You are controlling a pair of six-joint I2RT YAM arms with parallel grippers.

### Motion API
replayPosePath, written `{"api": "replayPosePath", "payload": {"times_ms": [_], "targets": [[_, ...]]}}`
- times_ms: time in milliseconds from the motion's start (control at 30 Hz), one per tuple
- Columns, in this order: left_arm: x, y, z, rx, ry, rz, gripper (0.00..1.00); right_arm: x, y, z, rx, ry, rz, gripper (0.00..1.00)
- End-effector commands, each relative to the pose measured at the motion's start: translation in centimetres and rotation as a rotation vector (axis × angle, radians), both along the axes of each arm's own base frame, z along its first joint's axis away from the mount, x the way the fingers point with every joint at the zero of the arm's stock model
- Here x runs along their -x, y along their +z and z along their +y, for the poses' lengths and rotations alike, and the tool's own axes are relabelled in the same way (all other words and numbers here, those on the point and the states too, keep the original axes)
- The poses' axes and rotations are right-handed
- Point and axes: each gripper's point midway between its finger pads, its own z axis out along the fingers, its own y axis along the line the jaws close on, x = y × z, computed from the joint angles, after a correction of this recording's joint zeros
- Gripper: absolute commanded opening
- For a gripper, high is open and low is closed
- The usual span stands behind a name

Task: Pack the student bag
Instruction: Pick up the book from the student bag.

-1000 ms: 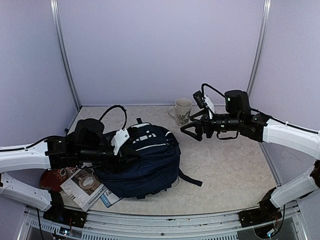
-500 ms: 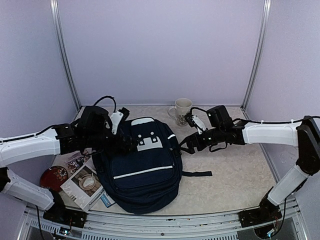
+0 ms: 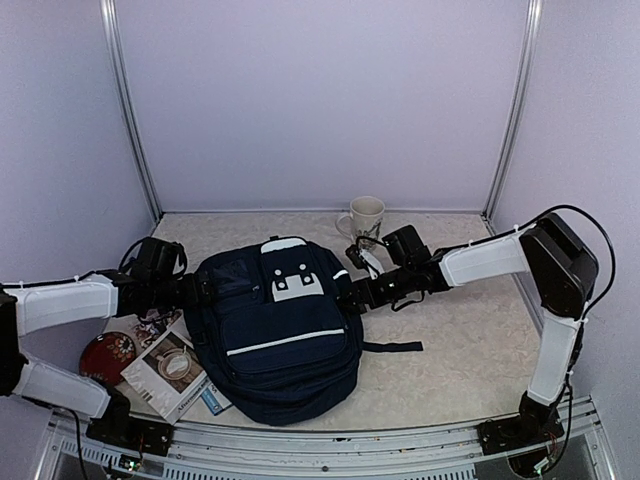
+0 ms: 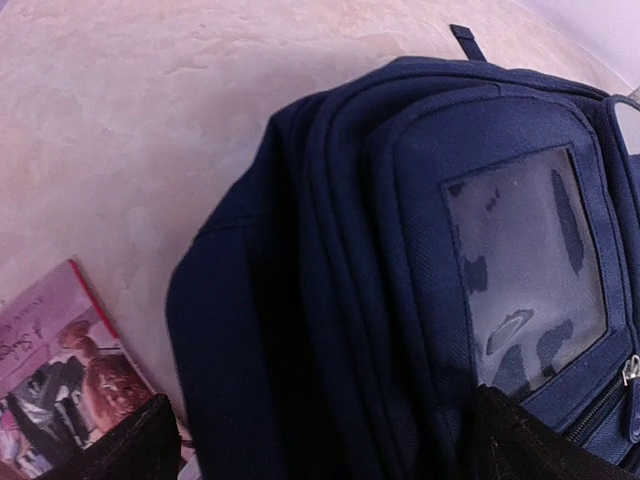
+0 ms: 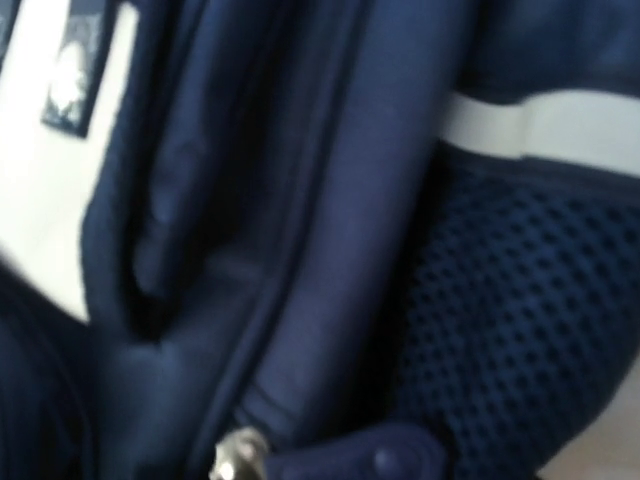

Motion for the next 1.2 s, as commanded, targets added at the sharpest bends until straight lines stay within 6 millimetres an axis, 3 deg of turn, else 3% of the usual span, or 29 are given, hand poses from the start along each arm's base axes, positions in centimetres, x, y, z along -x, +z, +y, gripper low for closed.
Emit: {"api": "replayPosePath", "payload": {"times_ms": [0, 67, 167, 267, 500, 567, 733, 833, 900, 1000, 1167], "targets": [[-1.2, -0.1, -2.7, 0.112, -0.062, -0.047, 0.99, 0.4, 0.6, 1.6, -0.080, 0.052, 0.039, 0.57], [-1.5, -0.4, -3.3, 0.099, -0.082, -0.038, 0.98, 0.8, 1.4, 1.7, -0.108, 0.064, 0.027, 0.39], [-2.0, 1.0, -4.7, 0.089, -0.128, -0.088, 0.98, 1.2, 3.6, 1.6, -0.146, 0.084, -0.025, 0.13], [-2.4, 3.9, -6.0, 0.079, -0.169, -0.195, 0.98, 1.7, 5.8, 1.3, -0.170, 0.104, -0.081, 0.00], [-2.3, 11.7, -7.5, 0.009, -0.237, -0.408, 0.99, 2.6, 10.4, 0.1, -0.157, 0.136, -0.204, 0.00], [-1.4, 13.8, -9.2, -0.050, -0.335, -0.484, 0.99, 2.8, 11.6, -0.1, -0.149, 0.161, -0.248, 0.00], [0.8, 16.4, -14.6, -0.124, -0.558, -0.540, 0.99, 3.2, 13.5, -0.2, -0.132, 0.213, -0.299, 0.00], [1.0, 18.4, -15.9, -0.092, -0.591, -0.553, 0.99, 3.2, 15.1, -0.7, -0.107, 0.225, -0.355, 0.00], [0.6, 19.0, -15.4, -0.098, -0.559, -0.567, 0.99, 3.5, 16.6, -1.0, -0.100, 0.241, -0.405, 0.00], [-0.4, 18.9, -13.1, -0.115, -0.454, -0.563, 0.99, 4.1, 19.4, -1.9, -0.097, 0.251, -0.484, 0.00], [-2.8, 15.3, -6.3, -0.010, -0.205, -0.429, 0.99, 5.8, 23.5, -4.0, -0.117, 0.233, -0.616, 0.00]]}}
